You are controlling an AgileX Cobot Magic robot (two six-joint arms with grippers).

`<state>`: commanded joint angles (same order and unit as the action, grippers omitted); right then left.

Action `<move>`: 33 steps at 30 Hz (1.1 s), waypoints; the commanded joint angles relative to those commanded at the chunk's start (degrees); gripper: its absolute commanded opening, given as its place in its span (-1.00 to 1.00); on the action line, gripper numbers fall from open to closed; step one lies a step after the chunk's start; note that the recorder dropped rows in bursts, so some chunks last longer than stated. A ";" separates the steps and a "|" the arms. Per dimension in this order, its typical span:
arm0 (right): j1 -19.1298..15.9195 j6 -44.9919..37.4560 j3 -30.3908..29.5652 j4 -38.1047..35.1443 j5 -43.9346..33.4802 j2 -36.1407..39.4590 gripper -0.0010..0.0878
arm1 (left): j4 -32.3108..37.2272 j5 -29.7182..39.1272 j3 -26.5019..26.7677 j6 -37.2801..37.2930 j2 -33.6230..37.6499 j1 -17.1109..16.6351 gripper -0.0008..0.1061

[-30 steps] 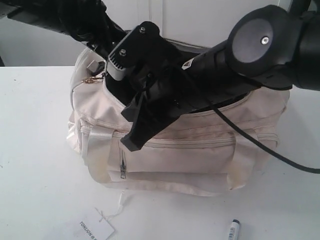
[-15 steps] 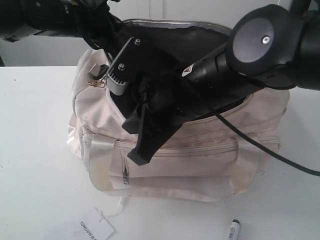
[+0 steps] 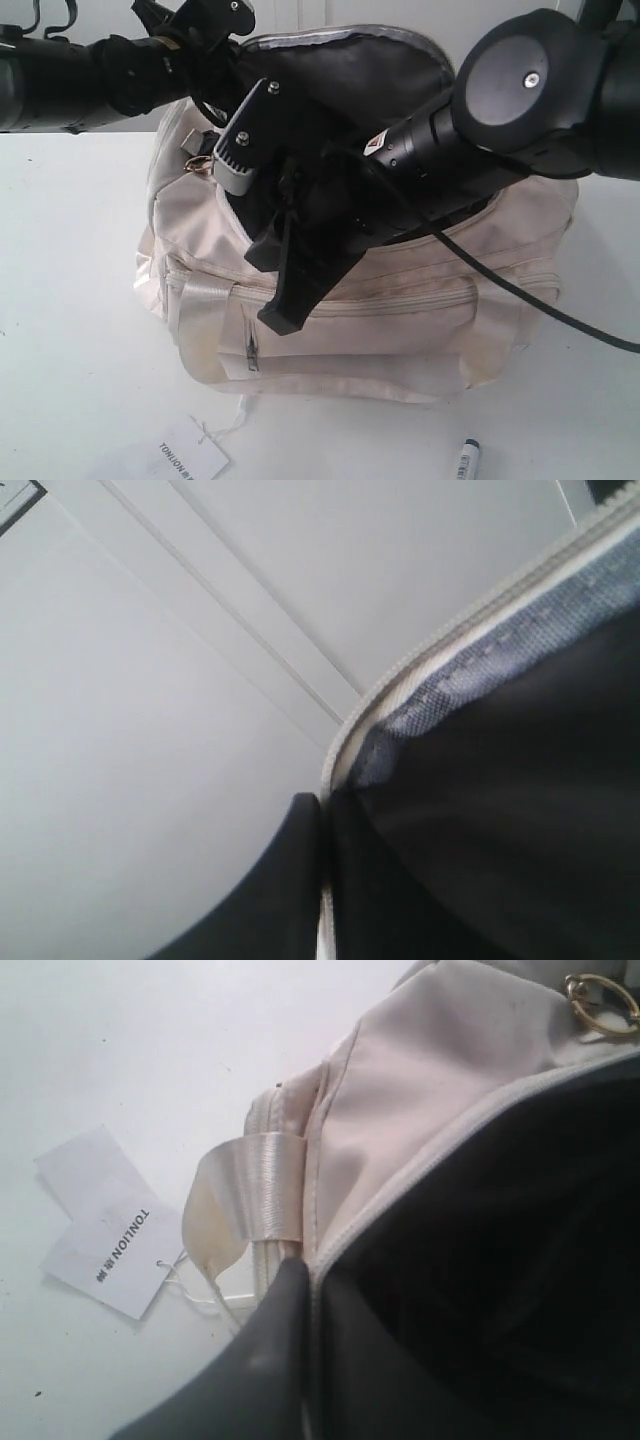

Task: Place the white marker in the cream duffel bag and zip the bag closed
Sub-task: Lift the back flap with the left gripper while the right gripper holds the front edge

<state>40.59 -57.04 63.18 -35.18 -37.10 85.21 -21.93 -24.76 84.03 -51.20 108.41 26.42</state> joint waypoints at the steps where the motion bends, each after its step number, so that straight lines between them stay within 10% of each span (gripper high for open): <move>1: 0.00 0.12 0.00 -0.03 0.15 0.00 -0.98 | 0.00 0.00 0.00 0.00 0.00 0.00 -0.99; 23: 0.00 0.81 0.00 -0.03 4.15 7.02 -0.96 | 0.00 2.52 0.00 0.00 -0.07 0.00 -0.99; 33: 0.00 0.81 0.00 -0.03 4.53 7.02 -0.10 | 0.00 2.52 0.00 0.00 -0.07 0.00 -0.99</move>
<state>40.59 -56.22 63.18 -35.21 -32.57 92.22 -21.93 -22.24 84.03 -51.20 108.35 26.42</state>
